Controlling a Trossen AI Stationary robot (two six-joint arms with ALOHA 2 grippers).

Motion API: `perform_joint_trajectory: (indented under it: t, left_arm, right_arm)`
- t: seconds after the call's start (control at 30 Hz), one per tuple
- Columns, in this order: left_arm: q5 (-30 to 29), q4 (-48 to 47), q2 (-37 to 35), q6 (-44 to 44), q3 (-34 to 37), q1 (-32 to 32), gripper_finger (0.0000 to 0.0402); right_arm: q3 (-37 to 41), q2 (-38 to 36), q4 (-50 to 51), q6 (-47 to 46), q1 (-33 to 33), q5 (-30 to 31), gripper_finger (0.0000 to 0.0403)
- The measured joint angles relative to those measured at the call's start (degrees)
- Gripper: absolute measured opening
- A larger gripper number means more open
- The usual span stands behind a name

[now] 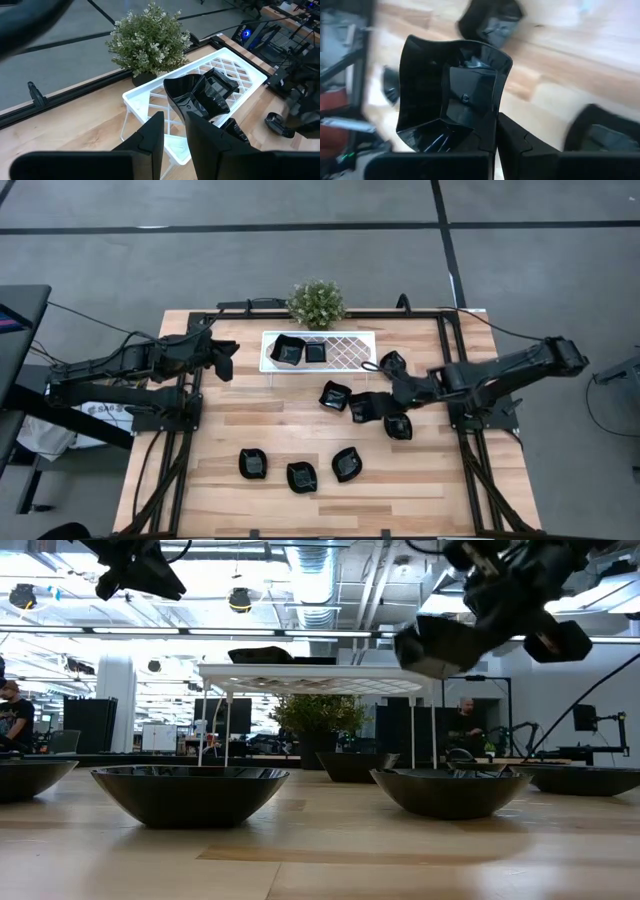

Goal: Pick & Place Mini shaped plates
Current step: Stack the right distorted square plate on top of the stacked distorted square plate on the shelf

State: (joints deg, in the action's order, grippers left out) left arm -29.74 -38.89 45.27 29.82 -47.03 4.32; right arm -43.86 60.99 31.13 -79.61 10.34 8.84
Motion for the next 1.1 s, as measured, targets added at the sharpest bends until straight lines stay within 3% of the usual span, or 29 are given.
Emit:
perform_joint_trajectory:
  t: [0.13, 0.43, 0.93, 1.1]
  left_arm:
    - [0.00, 0.40, 0.01, 0.00, 0.00, -0.01, 0.0081]
    - [0.00, 0.91, 0.01, 0.92, 0.00, 0.00, 0.0081]
    - [3.90, 9.11, 1.89, 1.07, 0.01, -0.01, 0.0082]
    - [4.55, 12.78, 4.88, 1.11, 0.01, -0.32, 0.0108]
  right_arm:
    - [0.00, 0.13, -4.66, 0.64, 1.98, 1.32, 0.0001]
    - [0.00, 0.15, -16.23, 7.99, 4.25, 12.60, 0.0001]
    - [0.00, 0.20, -34.43, 35.30, -0.09, 28.27, 0.0000]
    - [-2.50, 1.41, -35.02, 46.02, -2.96, 32.73, 0.0000]
